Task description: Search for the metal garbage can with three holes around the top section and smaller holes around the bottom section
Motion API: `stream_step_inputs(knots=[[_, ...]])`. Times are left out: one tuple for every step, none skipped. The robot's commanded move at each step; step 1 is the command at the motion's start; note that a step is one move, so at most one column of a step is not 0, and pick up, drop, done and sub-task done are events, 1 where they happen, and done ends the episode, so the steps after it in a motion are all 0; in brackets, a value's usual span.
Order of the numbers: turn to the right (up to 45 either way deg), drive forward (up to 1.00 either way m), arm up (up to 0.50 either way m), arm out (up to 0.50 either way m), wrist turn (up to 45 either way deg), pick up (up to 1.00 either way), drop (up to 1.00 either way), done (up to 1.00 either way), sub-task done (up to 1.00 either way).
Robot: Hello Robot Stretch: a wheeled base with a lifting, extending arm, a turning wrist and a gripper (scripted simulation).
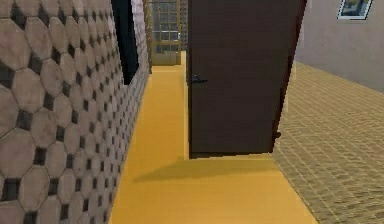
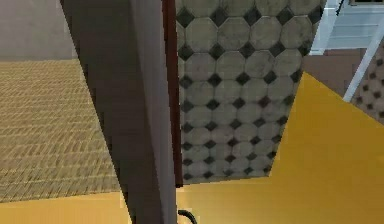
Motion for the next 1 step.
stream_step_inputs(knots=[[3.0,0.0,0.0,0.0,0.0,0.0,0.0,0.0,0.0]])
